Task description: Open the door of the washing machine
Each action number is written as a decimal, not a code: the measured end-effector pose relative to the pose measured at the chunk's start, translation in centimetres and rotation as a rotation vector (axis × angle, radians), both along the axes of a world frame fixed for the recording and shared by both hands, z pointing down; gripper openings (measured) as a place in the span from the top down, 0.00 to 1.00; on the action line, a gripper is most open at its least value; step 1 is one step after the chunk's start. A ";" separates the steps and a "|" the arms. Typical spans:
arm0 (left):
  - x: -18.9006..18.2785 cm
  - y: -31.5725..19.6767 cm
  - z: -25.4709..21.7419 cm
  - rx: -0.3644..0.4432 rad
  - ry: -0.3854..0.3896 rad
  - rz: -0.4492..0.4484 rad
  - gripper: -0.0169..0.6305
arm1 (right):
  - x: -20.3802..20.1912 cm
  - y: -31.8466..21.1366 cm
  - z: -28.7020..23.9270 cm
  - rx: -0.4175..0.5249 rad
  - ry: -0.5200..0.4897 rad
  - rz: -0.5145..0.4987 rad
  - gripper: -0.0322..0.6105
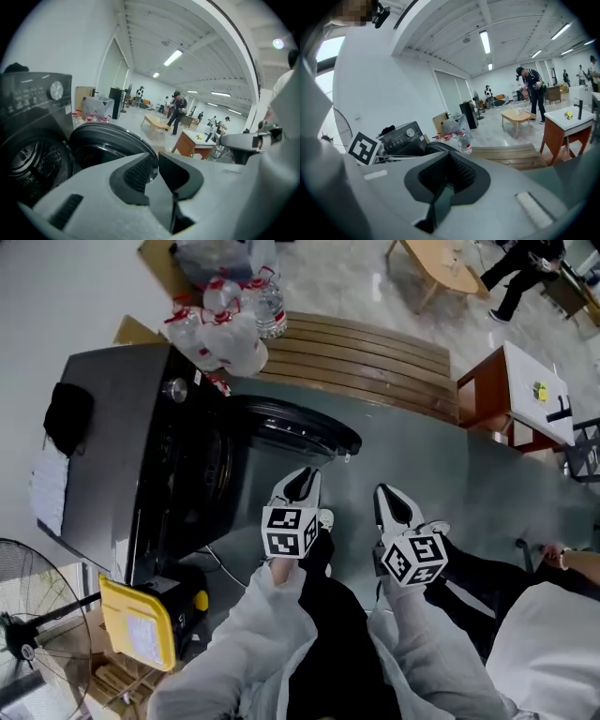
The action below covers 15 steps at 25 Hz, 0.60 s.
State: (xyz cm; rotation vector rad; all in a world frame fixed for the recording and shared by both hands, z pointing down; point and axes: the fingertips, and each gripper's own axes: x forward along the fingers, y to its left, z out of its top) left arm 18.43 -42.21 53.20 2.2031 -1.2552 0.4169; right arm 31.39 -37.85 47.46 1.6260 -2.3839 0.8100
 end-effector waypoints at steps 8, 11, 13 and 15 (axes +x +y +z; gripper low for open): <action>-8.2 6.6 -10.0 0.125 -0.020 -0.034 0.97 | -5.3 3.7 -9.2 0.131 0.003 -0.096 0.94; -10.5 9.3 -11.9 0.154 -0.035 -0.031 0.97 | -7.3 5.9 -11.0 0.162 0.004 -0.137 0.94; -11.9 11.2 -13.0 0.169 -0.037 -0.032 0.97 | -8.5 7.4 -11.7 0.170 0.011 -0.155 0.94; -13.0 13.2 -13.7 0.174 -0.026 -0.032 0.97 | -9.4 9.2 -12.1 0.172 0.019 -0.166 0.94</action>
